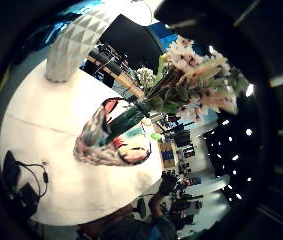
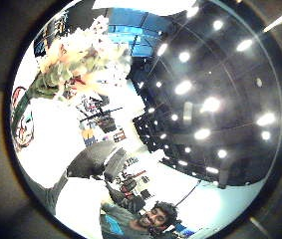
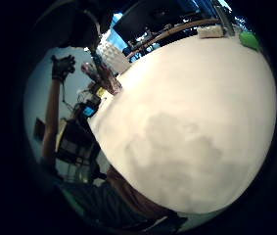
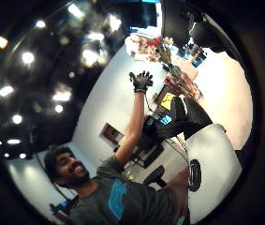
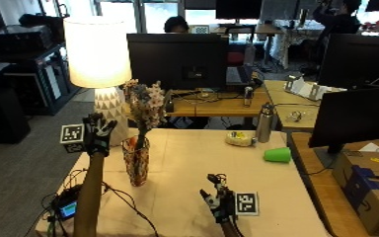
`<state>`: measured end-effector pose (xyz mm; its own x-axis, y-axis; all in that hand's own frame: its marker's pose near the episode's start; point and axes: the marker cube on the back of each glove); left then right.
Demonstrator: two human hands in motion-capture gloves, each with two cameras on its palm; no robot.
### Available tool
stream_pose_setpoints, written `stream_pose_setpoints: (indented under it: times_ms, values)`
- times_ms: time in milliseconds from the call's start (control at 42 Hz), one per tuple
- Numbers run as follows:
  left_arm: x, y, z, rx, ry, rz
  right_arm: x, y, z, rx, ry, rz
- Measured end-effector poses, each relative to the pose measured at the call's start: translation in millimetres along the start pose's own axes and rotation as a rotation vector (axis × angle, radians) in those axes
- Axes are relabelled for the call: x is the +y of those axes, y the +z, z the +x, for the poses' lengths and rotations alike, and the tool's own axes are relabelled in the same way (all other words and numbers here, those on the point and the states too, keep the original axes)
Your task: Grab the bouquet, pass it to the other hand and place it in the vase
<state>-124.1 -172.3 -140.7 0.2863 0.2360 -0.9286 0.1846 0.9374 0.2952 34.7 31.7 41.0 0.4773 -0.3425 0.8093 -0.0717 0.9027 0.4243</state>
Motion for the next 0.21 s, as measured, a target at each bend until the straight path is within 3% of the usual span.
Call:
stream_pose_setpoints:
  times_ms: [48,215]
  values:
    - [5,-4,-2,0.028,-0.059,0.004,0,3,-7,-0.066,-0.010,0.001]
    - [15,-19,-2,0.010,-0.070,0.017,-2,10,-8,-0.095,-0.022,-0.001]
